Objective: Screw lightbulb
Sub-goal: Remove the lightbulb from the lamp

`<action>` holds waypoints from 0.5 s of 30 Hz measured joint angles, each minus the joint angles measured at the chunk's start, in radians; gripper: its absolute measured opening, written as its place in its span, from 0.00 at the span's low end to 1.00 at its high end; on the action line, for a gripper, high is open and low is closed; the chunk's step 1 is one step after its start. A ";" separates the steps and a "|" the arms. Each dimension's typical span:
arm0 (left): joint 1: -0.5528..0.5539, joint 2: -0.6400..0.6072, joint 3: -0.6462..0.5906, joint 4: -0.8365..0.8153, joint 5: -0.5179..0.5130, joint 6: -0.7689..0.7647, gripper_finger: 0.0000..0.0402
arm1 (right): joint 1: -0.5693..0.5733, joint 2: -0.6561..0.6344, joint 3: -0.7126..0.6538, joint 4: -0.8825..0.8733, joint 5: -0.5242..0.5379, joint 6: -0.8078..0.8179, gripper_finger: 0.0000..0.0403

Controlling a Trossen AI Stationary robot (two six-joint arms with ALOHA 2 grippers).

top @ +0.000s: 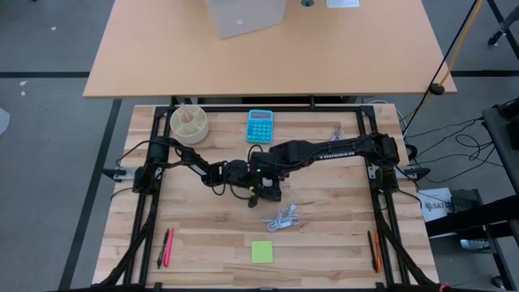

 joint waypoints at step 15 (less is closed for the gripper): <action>0.000 0.000 0.000 0.001 -0.008 -0.009 0.49 | 0.002 0.000 -0.001 0.004 -0.004 0.231 0.85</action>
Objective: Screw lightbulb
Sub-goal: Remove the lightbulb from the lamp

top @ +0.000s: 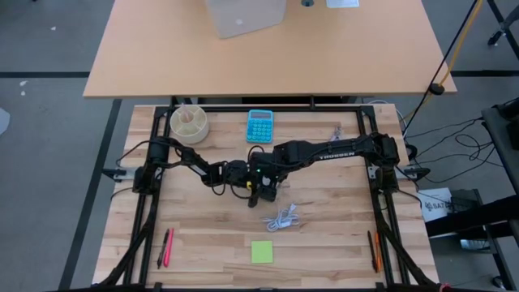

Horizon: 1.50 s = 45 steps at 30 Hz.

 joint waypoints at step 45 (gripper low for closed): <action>0.000 0.000 -0.002 0.001 -0.006 -0.006 0.49 | -0.024 0.024 -0.002 -0.040 -0.024 -0.901 0.68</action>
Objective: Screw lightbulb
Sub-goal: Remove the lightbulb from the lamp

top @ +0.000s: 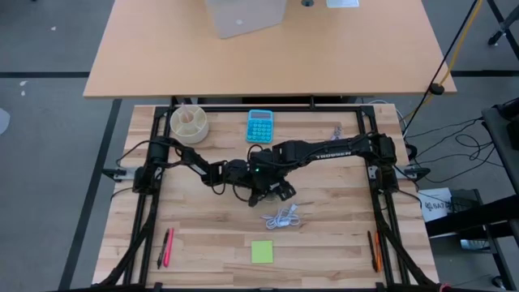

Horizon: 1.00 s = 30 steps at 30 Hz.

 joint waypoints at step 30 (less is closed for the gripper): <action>0.001 0.000 0.002 -0.001 0.015 -0.003 0.49 | 0.037 -0.028 0.002 0.020 0.032 0.974 0.91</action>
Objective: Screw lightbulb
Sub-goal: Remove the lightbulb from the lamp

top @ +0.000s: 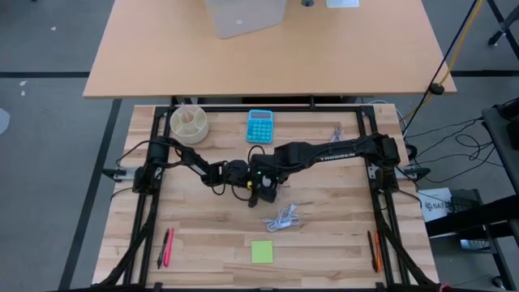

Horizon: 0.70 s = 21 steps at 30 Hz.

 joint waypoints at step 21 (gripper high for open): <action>0.000 0.000 0.000 0.001 -0.004 -0.003 0.49 | -0.001 0.026 -0.001 -0.007 0.043 -0.196 0.65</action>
